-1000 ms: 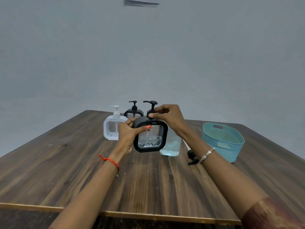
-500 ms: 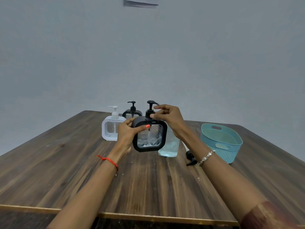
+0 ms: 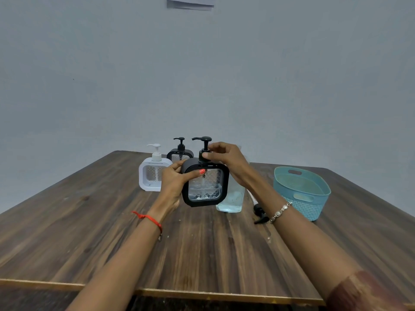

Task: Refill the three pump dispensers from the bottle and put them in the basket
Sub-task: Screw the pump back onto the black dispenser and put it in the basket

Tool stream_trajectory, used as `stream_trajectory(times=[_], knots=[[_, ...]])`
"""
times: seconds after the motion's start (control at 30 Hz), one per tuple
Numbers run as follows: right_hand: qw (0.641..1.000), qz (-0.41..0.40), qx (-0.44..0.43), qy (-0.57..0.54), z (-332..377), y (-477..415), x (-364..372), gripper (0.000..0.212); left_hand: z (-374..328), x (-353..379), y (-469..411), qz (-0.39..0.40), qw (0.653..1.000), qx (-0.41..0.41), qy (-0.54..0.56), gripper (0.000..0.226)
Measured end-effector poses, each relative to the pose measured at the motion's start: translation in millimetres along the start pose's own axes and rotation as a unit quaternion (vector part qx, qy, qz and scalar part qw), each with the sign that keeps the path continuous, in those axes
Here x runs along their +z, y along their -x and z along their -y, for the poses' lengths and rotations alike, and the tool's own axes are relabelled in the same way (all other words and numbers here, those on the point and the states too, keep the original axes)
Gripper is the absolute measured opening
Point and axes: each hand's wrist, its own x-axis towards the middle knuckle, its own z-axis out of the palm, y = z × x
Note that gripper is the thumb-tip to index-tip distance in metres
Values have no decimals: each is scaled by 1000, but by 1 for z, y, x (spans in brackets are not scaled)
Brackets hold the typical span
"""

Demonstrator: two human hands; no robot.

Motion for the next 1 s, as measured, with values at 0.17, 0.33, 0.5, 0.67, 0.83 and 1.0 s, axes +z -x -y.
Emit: stream_trajectory(times=[0.17, 0.33, 0.5, 0.67, 0.83, 1.0], knots=[[999, -41, -21, 16, 5, 5, -2, 27, -1, 2, 0, -1, 1000, -3, -3, 40], [996, -16, -20, 81, 3, 4, 3, 36, 0, 2, 1, -6, 1000, -6, 5, 42], [998, 5, -3, 67, 9, 6, -1, 29, -1, 1, 4, 6, 1000, -16, 5, 44], [990, -89, -9, 105, 12, 12, 8, 22, -3, 7, 6, -22, 999, 6, -28, 47], [946, -252, -22, 202, -2, 7, 31, 28, 1, 19, 10, -44, 998, 26, -46, 43], [933, -298, 6, 200, -8, 9, 35, 30, 5, 23, 11, -15, 999, 10, -43, 36]])
